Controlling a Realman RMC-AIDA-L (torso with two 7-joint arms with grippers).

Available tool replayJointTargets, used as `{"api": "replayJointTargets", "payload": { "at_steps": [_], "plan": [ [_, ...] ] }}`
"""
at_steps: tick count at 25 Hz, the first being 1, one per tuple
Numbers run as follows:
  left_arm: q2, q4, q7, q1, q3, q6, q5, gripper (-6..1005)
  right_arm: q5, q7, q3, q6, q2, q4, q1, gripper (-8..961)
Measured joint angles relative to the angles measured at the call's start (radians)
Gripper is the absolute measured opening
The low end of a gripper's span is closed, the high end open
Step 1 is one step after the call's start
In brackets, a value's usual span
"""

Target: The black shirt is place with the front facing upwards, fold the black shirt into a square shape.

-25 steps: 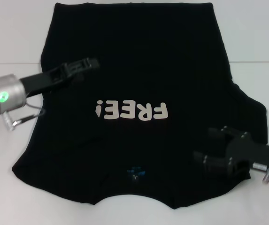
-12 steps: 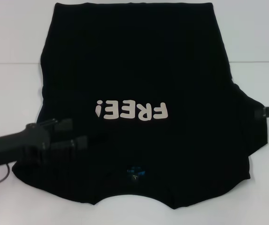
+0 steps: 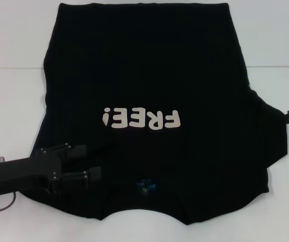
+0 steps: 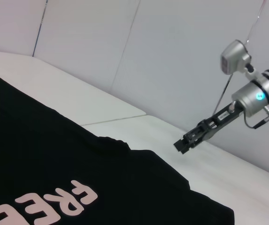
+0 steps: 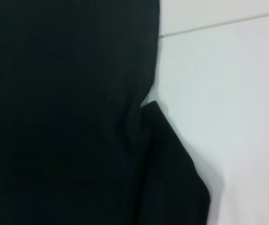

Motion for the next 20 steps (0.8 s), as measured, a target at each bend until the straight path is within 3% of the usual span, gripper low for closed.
{"api": "replayJointTargets", "payload": {
  "at_steps": [5,20],
  "plan": [
    [-0.001,0.0,0.001,0.004,-0.005,0.001,0.0,873,0.0,-0.007,-0.006,0.076,-0.01,0.105,0.03,874],
    [-0.003,0.0,0.002,0.002,-0.007,-0.002,0.0,873,-0.003,-0.007,-0.057,0.19,-0.001,0.19,0.055,872]
  ]
}}
